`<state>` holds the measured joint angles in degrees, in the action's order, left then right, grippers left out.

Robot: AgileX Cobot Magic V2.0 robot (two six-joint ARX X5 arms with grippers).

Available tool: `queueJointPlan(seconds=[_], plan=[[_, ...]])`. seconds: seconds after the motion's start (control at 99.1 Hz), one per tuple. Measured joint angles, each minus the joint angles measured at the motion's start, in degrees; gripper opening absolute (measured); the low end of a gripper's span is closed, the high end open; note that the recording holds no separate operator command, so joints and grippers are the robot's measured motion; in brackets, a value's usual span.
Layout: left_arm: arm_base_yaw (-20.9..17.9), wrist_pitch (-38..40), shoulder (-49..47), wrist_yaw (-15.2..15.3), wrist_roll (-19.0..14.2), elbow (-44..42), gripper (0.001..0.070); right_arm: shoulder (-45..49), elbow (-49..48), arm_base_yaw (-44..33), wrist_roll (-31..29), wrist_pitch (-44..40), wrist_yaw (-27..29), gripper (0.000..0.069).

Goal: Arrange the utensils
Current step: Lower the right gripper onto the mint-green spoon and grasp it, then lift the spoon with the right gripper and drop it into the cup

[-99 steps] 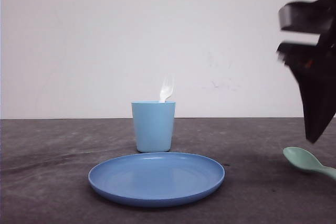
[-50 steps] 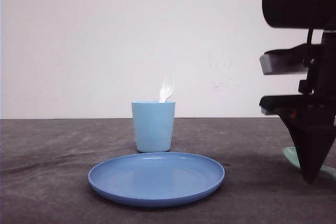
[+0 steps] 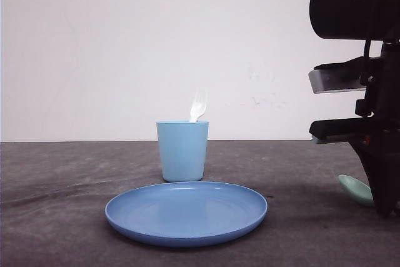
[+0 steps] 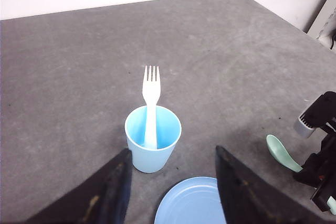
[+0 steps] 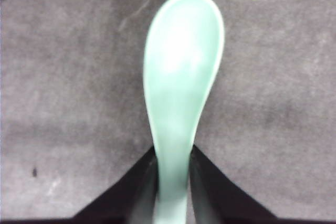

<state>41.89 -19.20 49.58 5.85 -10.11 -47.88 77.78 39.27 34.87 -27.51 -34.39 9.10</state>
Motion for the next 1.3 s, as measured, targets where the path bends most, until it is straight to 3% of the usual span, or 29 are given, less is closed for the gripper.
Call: queueJointPlan(seconds=[0.303, 0.575, 0.707, 0.989, 1.302], plan=[[0.0, -1.05, 0.0, 0.0, 0.0, 0.0, 0.0299, -0.48, 1.79, 0.02, 0.5, -1.4, 0.09, 0.0085], [0.0, -1.4, 0.0, 0.0, 0.02, 0.0, 0.0299, -6.32, 12.74, 1.51, 3.45, -0.35, 2.71, 0.0084], [0.0, -1.4, 0.0, 0.0, 0.0, 0.0, 0.0299, -6.84, 17.22, 4.13, 6.19, 7.3, 2.78, 0.0083], [0.0, -1.42, 0.0, 0.0, 0.0, 0.0, 0.0299, -3.98, 17.79, 10.14, 12.55, 33.31, 2.73, 0.0082], [0.0, -1.44, 0.0, 0.0, -1.16, 0.0, 0.0299, 6.6, 17.79, 10.58, 19.78, 48.11, 0.9, 0.0082]])
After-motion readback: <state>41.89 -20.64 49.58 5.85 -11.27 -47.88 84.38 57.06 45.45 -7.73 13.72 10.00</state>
